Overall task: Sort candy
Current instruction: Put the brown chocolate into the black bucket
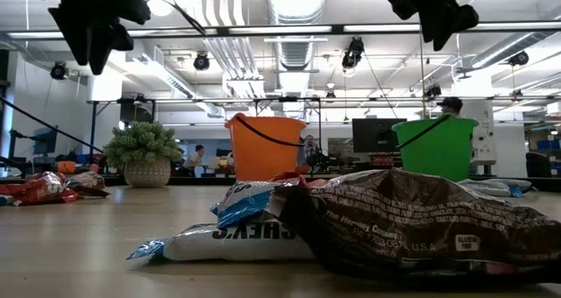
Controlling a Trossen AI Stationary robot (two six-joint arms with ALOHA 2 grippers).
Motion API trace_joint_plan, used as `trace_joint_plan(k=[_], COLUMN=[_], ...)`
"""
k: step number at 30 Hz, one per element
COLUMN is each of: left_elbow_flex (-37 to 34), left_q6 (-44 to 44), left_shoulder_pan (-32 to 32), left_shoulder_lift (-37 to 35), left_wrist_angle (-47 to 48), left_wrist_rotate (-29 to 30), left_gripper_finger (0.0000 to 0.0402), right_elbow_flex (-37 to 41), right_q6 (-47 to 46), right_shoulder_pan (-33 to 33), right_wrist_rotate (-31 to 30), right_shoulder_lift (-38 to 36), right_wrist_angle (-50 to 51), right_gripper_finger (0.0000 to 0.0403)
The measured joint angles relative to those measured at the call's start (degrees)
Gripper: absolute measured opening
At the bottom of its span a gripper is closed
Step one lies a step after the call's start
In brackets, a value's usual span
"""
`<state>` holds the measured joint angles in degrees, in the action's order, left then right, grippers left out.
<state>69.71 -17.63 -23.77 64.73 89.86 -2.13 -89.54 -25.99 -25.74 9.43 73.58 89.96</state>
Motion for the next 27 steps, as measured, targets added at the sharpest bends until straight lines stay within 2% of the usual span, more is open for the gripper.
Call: trace_joint_plan(k=[8,12,27], left_elbow_flex=[-0.15,-1.52,-15.32], left_q6=[-3.73,-4.09,-5.90], left_shoulder_pan=[0.01,0.26,1.74], left_shoulder_lift=[3.77,4.89,4.61], left_wrist_angle=[-0.32,-2.52,-15.45], left_wrist_rotate=[-0.46,-3.79,-4.96], left_gripper_finger=[0.0185,0.0185,0.0185], right_elbow_flex=[-0.01,-0.02,-0.02], right_q6=[-0.52,-1.13,-2.57], right_shoulder_pan=[0.00,0.00,0.00], right_wrist_rotate=[0.00,0.00,-0.01], right_shoulder_lift=[-0.04,-0.04,-0.04], right_wrist_angle=[0.08,0.08,0.06], right_gripper_finger=[0.0146,0.0146,0.0146])
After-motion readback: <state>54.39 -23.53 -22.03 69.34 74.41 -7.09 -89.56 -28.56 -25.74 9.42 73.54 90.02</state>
